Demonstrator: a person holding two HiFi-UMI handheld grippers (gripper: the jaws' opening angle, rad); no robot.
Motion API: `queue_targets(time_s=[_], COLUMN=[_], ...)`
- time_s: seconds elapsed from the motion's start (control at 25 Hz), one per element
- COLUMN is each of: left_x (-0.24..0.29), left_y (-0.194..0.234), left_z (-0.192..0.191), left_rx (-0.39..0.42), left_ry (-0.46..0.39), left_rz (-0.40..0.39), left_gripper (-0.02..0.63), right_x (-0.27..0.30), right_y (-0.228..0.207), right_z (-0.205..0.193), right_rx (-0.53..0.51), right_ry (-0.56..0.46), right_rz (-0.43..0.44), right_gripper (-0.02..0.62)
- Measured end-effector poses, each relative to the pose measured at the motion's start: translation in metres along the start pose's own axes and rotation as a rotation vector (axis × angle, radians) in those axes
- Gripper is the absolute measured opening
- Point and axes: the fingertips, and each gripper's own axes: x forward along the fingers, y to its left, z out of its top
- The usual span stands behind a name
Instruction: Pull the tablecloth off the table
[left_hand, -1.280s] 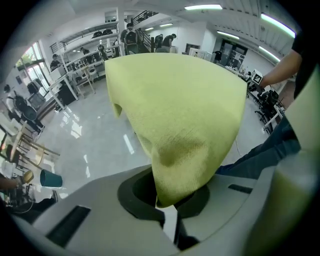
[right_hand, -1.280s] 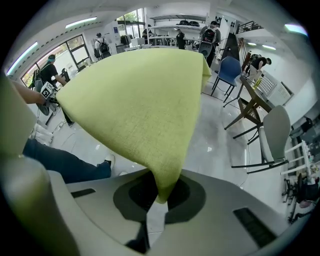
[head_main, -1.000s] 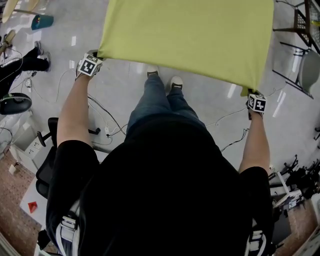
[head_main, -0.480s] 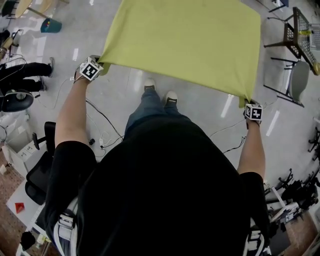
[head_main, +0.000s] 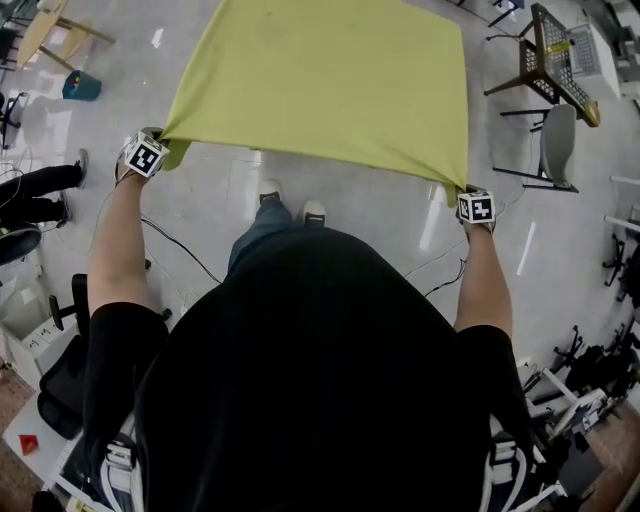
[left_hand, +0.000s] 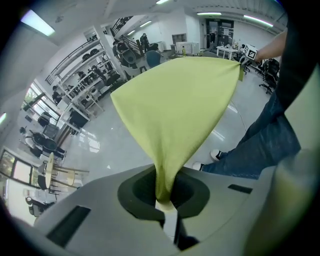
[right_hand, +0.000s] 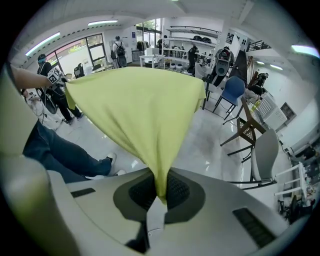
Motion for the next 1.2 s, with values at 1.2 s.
queue_targets(time_s=[1.2], left_x=[-0.098], left_y=[-0.047], left_z=[-0.088], left_rx=[-0.027], left_ry=[-0.063], left_rz=[0.031], left_gripper=[0.025], right_x=[-0.104], right_y=[0.085], right_z=[-0.078], right_rx=[0.085], right_ry=[-0.007], right_rz=[-0.052], right_gripper=[0.021])
